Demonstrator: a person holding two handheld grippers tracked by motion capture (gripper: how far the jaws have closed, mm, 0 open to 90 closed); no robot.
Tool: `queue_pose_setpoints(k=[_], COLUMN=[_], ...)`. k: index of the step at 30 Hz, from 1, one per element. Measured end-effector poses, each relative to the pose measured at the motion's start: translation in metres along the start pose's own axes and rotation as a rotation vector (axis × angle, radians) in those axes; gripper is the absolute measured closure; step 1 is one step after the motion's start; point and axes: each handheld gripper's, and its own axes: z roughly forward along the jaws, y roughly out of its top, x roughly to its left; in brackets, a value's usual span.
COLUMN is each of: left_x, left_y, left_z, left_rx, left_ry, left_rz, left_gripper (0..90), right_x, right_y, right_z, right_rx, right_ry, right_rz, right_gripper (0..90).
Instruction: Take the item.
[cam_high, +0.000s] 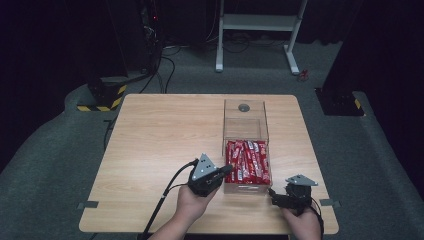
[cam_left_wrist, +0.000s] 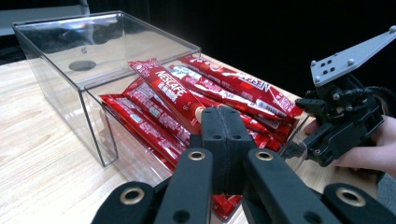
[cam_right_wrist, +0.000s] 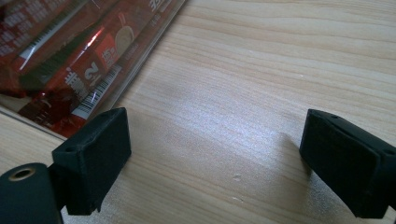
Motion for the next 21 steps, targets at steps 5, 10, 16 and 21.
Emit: queue_pose_setpoints(k=[5, 10, 16, 21], left_x=[0.0, 0.001, 0.002, 0.004], left_y=[0.004, 0.006, 0.008, 0.008], left_z=[-0.004, -0.006, -0.01, -0.013], left_rx=[-0.013, -0.022, -0.03, -0.036], left_ry=[-0.002, -0.003, -0.002, 0.004], left_rz=[0.003, 0.002, 0.005, 0.006], left_gripper=[90.0, 90.0, 90.0, 90.0], right_x=[0.0, 0.0, 0.0, 0.0], right_y=[0.0, 0.0, 0.0, 0.0], right_z=[0.0, 0.0, 0.0, 0.0], right_rx=[0.0, 0.001, 0.0, 0.0], right_ry=[0.0, 0.0, 0.0, 0.0], right_rz=[0.002, 0.001, 0.001, 0.001], right_gripper=[8.7, 8.7, 8.7, 8.7])
